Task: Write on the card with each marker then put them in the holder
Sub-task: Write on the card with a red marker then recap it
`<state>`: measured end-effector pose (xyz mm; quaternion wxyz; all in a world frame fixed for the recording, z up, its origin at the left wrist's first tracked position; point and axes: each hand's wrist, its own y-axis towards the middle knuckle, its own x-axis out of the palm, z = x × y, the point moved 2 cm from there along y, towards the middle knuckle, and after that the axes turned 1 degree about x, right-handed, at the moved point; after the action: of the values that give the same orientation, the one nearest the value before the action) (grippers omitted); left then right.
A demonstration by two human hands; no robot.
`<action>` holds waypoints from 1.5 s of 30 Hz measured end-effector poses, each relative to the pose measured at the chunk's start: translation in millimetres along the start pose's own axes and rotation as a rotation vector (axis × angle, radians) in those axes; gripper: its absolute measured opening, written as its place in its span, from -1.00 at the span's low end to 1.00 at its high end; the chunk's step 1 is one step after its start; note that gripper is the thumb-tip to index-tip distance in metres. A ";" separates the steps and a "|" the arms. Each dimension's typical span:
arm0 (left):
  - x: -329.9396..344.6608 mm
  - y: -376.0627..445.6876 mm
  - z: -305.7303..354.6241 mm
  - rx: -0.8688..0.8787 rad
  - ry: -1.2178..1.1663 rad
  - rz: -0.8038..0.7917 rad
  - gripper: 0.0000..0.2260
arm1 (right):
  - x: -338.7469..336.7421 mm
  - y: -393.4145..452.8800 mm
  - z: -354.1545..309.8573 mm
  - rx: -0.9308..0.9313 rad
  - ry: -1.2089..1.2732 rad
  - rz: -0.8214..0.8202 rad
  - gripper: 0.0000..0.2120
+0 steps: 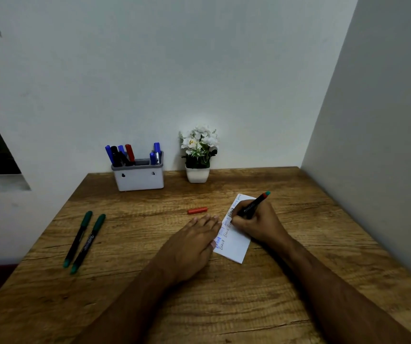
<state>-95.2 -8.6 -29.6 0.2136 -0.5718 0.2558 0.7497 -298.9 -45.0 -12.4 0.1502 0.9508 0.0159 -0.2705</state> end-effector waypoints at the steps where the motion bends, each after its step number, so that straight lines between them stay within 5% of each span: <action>1: -0.6 0.1 0.5 -0.001 0.001 -0.006 -0.52 | 0.3 0.1 0.6 0.010 0.002 -0.002 -0.87; 30: -3.9 -0.9 2.7 -0.006 0.003 -0.006 -0.52 | 0.8 1.7 1.2 0.074 0.000 0.028 -0.88; 38: -3.2 -0.8 0.6 -0.024 -0.045 -0.010 -0.53 | -12.1 1.7 2.7 0.128 0.210 0.260 -0.85; 45: -18.1 -0.2 -2.2 -0.116 -0.200 0.090 -0.58 | -31.3 -1.7 5.1 0.167 0.289 0.267 -0.89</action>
<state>-88.8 -10.4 -12.6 0.1706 -0.4935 0.2148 0.8254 -328.4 -43.3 -0.8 0.1013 0.9825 -0.1115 -0.1092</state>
